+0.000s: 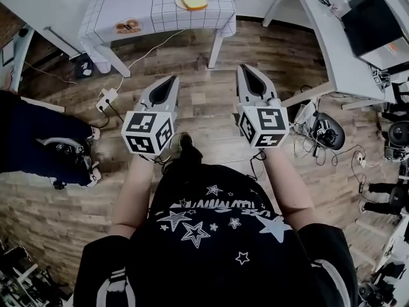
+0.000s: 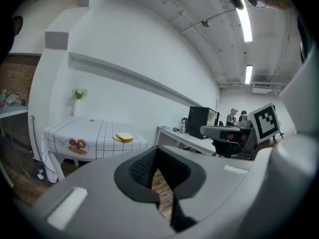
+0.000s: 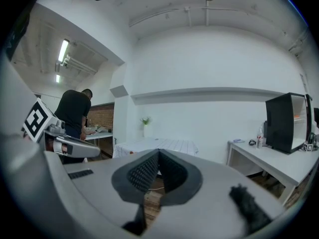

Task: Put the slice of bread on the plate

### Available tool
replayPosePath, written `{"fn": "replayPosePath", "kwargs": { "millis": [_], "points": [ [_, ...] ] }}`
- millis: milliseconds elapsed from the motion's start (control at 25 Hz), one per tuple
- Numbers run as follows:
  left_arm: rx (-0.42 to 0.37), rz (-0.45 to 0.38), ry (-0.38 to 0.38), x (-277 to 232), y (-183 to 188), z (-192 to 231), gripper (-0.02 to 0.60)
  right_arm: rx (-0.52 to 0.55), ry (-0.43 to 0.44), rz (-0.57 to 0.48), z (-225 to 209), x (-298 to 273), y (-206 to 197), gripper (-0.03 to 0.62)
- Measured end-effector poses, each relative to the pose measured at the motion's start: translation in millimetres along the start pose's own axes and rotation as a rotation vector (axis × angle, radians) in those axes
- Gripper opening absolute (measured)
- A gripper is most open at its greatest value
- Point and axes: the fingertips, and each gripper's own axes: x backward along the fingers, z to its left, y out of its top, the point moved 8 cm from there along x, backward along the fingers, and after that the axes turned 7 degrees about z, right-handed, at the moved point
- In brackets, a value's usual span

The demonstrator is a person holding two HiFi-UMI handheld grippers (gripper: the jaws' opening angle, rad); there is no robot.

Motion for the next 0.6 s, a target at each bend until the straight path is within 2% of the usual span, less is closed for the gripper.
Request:
{"fn": "replayPosePath", "kwargs": {
  "millis": [600],
  "points": [
    [-0.031, -0.038, 0.031, 82.7, -36.2, -72.3, 0.009, 0.003, 0.065, -0.026, 37.5, 101.7, -26.2, 0.014]
  ]
}}
